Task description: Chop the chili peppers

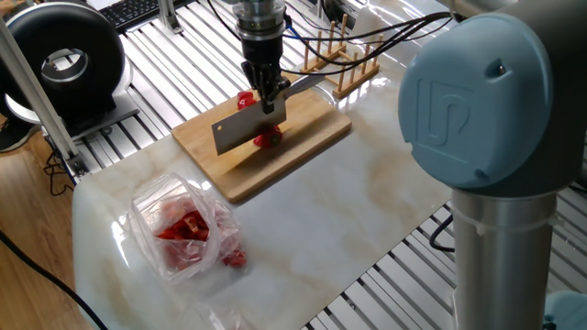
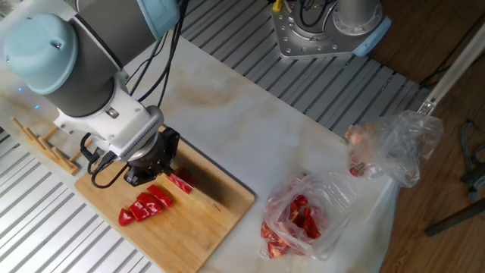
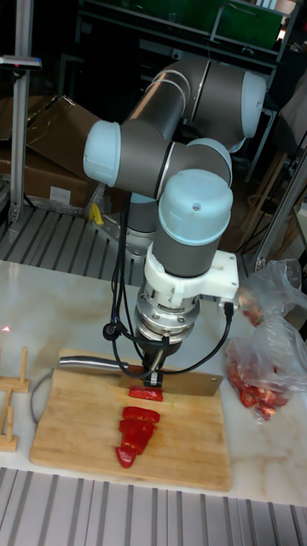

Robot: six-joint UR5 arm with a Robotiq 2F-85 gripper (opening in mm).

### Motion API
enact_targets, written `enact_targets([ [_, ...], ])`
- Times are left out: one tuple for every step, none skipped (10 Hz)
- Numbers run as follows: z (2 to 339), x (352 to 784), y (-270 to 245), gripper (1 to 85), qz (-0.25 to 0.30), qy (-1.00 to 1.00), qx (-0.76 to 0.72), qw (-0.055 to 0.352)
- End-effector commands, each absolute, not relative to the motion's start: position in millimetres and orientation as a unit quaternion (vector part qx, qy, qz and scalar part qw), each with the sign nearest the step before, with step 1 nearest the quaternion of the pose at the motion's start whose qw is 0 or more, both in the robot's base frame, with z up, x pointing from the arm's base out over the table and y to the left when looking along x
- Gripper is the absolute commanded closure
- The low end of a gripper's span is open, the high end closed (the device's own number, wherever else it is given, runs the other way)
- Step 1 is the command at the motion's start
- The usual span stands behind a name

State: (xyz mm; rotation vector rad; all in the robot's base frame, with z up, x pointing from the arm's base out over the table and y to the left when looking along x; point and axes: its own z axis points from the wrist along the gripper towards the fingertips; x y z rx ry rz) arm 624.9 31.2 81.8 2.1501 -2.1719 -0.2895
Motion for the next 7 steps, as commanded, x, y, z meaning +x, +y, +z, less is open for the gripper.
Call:
enact_targets([
  [92,626,31,84.3,-0.106,-0.707,0.699,0.034],
  [101,627,29,84.3,-0.106,-0.708,0.697,0.038],
  [109,627,29,84.3,-0.105,-0.71,0.695,0.042],
  [120,626,26,84.3,-0.102,-0.711,0.694,0.051],
  [128,622,23,84.3,-0.102,-0.713,0.692,0.059],
  [132,618,22,84.3,-0.104,-0.713,0.691,0.064],
  [133,613,22,84.3,-0.112,-0.712,0.69,0.064],
])
